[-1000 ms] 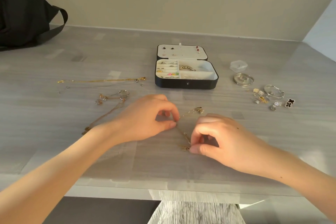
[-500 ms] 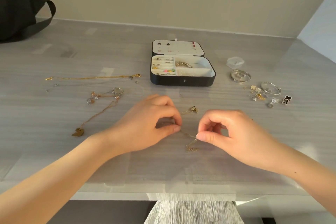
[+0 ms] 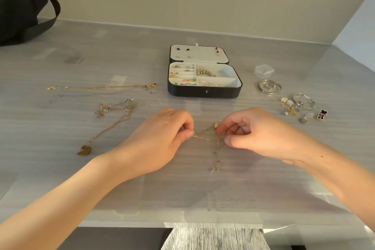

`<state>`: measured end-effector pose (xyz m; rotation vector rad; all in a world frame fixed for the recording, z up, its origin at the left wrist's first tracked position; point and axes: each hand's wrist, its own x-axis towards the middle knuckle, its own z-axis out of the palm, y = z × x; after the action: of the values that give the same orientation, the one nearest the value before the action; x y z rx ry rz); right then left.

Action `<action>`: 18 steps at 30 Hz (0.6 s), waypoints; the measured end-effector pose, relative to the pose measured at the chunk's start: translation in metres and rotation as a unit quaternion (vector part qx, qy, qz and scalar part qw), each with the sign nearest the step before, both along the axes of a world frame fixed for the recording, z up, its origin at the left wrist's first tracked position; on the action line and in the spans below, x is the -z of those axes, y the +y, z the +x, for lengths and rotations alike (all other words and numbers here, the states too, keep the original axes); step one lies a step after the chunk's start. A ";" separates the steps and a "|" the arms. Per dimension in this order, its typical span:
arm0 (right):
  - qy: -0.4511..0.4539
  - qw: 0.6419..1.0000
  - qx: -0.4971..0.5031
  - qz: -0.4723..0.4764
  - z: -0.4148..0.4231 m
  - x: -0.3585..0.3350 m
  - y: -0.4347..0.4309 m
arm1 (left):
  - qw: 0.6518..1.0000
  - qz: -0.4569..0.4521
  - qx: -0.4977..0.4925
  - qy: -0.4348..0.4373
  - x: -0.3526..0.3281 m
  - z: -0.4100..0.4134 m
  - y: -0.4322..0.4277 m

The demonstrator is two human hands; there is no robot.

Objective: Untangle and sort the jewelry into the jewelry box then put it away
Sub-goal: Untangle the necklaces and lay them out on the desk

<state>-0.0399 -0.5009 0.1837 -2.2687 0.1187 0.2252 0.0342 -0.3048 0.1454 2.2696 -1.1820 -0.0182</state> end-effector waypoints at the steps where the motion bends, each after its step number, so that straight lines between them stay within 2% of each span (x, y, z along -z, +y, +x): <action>1: 0.007 1.000 -0.002 -0.012 0.000 -0.001 0.000 | 1.000 0.005 -0.002 0.011 -0.001 0.000 0.000; 9: 0.009 0.997 0.001 -0.078 -0.004 -0.004 -0.006 | 1.000 -0.009 -0.008 -0.013 -0.001 0.001 0.000; 18: 0.025 0.994 0.006 0.104 -0.017 -0.015 -0.008 | 0.980 -0.028 0.090 -0.175 0.001 0.006 0.001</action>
<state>-0.0573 -0.5087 0.1989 -2.0562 0.1293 0.2751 0.0398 -0.3037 0.1446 2.1667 -1.5434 0.3538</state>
